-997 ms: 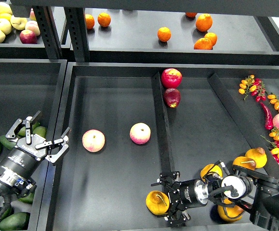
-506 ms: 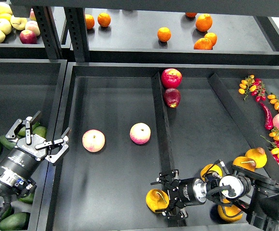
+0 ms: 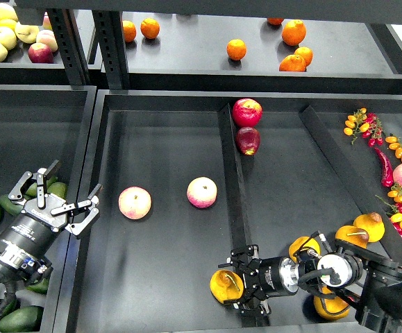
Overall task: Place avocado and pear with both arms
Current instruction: 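Lower the right gripper around the yellow-orange pear and close it, then carry the pear with the right gripper into the bin of orange fruits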
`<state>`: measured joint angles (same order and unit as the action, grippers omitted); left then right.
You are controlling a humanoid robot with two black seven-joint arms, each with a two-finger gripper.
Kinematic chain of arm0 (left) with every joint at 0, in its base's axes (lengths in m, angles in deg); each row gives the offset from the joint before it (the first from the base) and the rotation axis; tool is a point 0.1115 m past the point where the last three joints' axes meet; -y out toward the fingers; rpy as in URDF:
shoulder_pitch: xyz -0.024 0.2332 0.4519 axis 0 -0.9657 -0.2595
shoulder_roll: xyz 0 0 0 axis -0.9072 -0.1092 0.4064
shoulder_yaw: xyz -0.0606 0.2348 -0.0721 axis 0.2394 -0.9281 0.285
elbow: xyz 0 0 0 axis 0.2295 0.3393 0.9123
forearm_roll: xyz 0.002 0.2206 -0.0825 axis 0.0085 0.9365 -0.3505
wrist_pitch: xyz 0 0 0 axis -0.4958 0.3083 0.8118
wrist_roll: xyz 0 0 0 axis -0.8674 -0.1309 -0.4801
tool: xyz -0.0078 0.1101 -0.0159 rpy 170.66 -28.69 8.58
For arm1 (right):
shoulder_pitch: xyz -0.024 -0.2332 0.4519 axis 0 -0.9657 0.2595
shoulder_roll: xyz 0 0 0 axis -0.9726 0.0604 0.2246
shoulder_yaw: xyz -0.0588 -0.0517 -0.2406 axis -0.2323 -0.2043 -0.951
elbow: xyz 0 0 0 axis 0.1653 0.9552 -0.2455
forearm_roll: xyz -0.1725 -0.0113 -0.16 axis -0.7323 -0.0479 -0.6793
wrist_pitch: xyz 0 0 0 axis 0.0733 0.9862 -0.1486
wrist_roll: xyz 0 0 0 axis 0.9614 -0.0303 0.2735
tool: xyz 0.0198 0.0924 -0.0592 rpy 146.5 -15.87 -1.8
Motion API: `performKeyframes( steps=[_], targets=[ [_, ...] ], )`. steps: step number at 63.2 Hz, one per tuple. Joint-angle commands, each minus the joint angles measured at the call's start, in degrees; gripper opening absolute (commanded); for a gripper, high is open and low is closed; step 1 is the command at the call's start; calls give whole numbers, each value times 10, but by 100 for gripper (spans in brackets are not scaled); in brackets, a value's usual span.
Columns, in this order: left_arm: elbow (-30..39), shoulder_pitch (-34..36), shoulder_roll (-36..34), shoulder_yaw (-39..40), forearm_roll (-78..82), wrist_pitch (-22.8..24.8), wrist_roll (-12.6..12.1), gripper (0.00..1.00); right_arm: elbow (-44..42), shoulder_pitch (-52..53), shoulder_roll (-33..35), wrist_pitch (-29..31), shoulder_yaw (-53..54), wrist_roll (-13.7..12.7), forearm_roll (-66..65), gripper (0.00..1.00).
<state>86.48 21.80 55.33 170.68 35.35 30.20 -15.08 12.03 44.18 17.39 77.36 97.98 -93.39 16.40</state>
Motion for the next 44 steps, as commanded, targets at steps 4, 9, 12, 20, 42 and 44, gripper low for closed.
performKeyframes(
  steps=[4,9,12,20,42,44],
  targets=[
    [0,0,0,0,0,0,0,99,7,-12,-1,2,27,0,2,18],
    [1,-1,0,0,0,0,0,99,9,-16,-1,2,30,0,2,17],
    [1,-3,0,0,0,0,0,99,16,-16,-1,2,31,0,4,16],
    [1,-3,0,0,0,0,0,99,35,-16,0,-4,57,0,5,16],
    [2,-4,0,-2,0,0,0,99,81,-11,19,-5,145,0,5,15],
    [2,-4,0,-2,0,0,0,99,85,-13,27,-5,151,0,5,15]
  ],
)
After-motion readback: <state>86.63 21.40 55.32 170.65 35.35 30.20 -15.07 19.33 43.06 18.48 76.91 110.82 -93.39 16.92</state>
